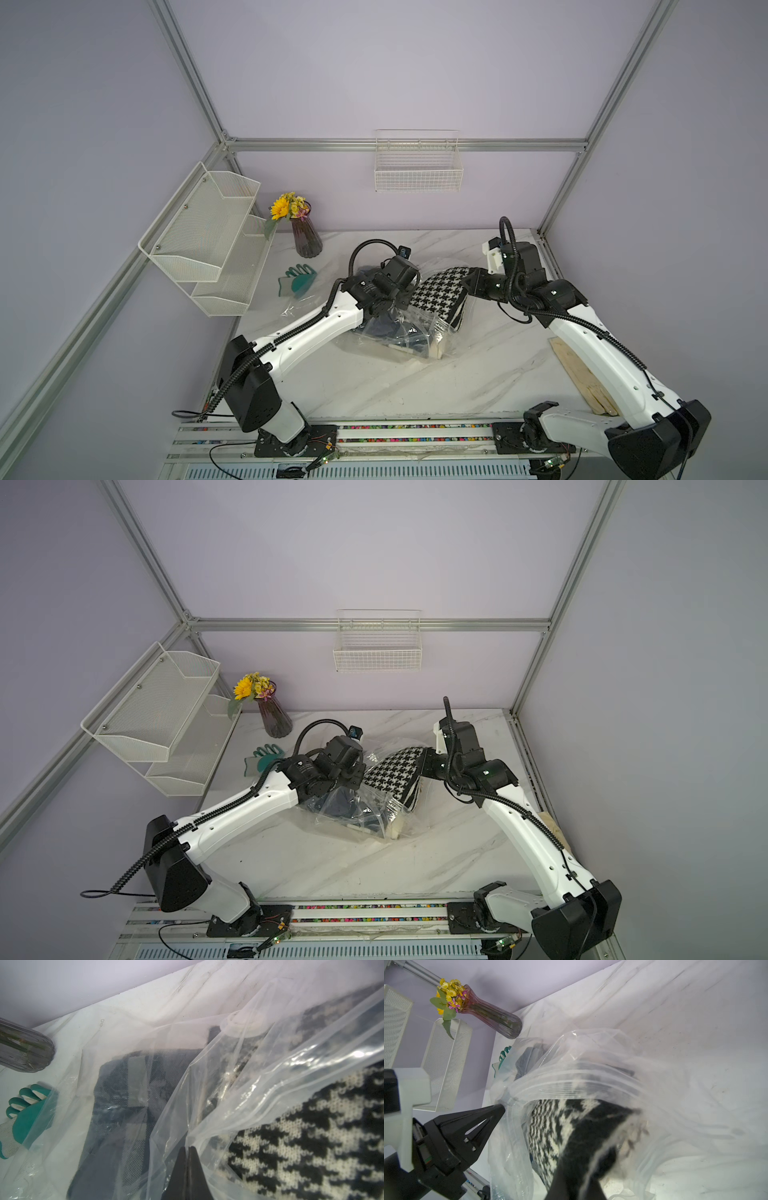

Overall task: Take the scarf out of the vacuum bag
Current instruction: Take out the scarf from the vacuum bag.

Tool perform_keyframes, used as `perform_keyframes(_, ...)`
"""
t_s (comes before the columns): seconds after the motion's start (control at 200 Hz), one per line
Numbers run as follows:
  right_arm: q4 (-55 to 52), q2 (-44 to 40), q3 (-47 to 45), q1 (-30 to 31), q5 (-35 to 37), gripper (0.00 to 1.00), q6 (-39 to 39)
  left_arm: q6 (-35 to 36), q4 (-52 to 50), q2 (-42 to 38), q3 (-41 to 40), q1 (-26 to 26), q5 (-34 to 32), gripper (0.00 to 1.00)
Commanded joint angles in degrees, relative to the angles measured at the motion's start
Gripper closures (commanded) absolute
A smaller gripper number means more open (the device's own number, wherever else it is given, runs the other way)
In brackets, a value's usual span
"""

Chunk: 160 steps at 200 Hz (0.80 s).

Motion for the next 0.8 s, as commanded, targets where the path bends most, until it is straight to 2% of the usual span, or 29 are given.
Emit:
perform_keyframes(0.0, -1.56, -2.11, 4.54, -2.03, 6.39, 1.0, -3.13, -1.22, -3.43, -0.46, 1.58, 0.9, -3.07, 1.0)
perform_keyframes(0.43, -9.28, -3.91, 11.79, -7.1, 13.92, 1.0, -2.56, 0.53, -4.02, 6.38, 5.77, 3.6, -2.57, 1.0)
perform_keyframes(0.795, -12.55, -3.15, 20.38, -12.36, 21.97, 1.0, -2.78, 1.07, -2.02, 2.24, -0.58, 7.58, -0.18, 1.0)
